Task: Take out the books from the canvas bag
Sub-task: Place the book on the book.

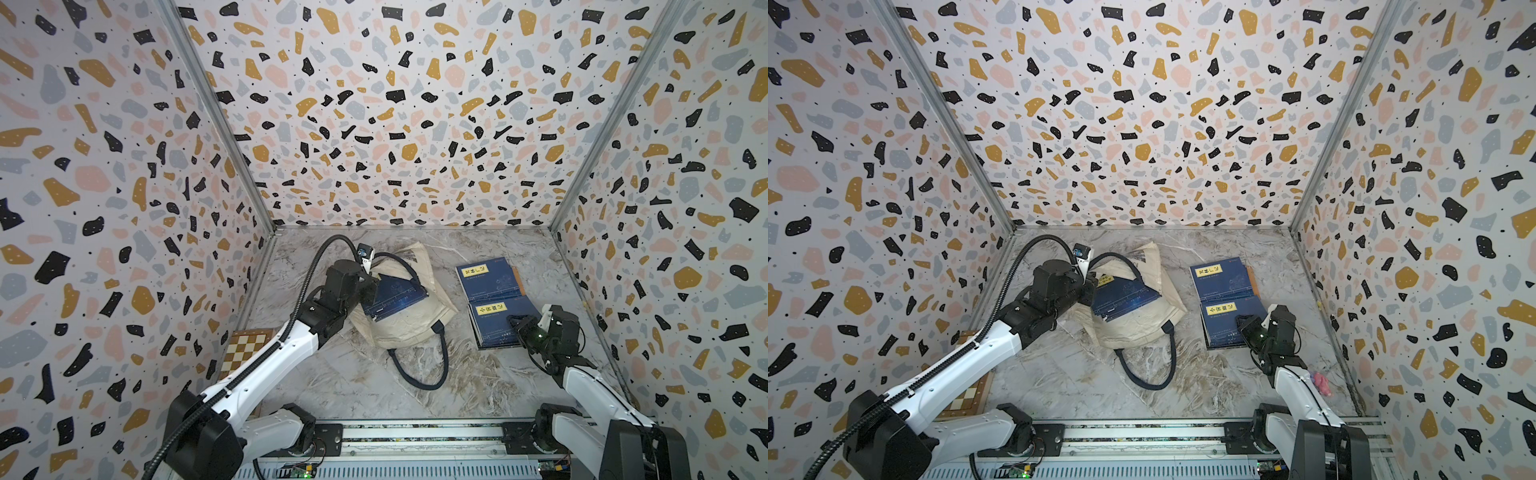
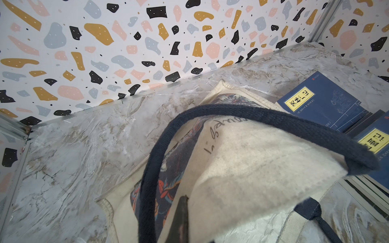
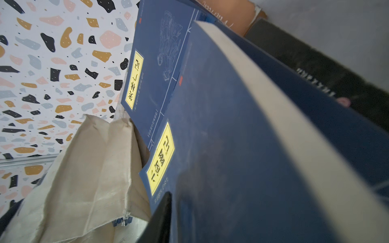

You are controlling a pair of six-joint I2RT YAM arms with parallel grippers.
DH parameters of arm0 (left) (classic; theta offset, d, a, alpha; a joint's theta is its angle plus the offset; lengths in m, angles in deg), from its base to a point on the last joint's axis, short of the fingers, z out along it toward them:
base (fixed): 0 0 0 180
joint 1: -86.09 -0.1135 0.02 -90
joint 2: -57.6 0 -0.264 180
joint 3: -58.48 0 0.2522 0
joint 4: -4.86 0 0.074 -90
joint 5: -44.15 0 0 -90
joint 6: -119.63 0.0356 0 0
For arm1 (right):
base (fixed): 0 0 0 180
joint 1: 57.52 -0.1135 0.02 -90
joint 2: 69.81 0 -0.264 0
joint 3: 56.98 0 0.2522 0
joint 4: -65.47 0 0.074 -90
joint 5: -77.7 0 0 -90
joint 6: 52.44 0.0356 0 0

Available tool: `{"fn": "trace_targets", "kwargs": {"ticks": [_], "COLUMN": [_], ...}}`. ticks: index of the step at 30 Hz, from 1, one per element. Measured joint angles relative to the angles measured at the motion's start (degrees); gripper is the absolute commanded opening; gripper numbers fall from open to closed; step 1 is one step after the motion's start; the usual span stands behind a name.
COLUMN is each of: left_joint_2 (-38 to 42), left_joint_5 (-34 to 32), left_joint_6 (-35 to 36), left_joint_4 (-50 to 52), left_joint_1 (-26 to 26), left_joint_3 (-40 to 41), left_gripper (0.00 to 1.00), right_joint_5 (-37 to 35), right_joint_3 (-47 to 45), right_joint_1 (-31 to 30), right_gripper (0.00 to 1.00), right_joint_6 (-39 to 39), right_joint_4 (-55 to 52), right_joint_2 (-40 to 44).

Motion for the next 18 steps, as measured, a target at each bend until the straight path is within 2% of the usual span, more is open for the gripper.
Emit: {"fn": "trace_targets", "kwargs": {"ticks": [5,18], "left_joint_2": [0.0,0.0], "left_joint_5": [0.0,0.9], "left_joint_6": [0.0,0.0], "left_joint_4": [0.2,1.1], "left_joint_1": [0.0,0.0], "left_joint_3": [0.0,-0.3], "left_gripper": [0.00,0.00], "right_joint_5": [-0.2,1.5], "right_joint_3": [1.0,7.6], "right_joint_1": [0.1,0.1], "right_gripper": [0.57,0.63], "right_joint_6": [-0.7,-4.6], "right_joint_4": [-1.9,-14.9], "right_joint_2": [0.2,-1.9]}}
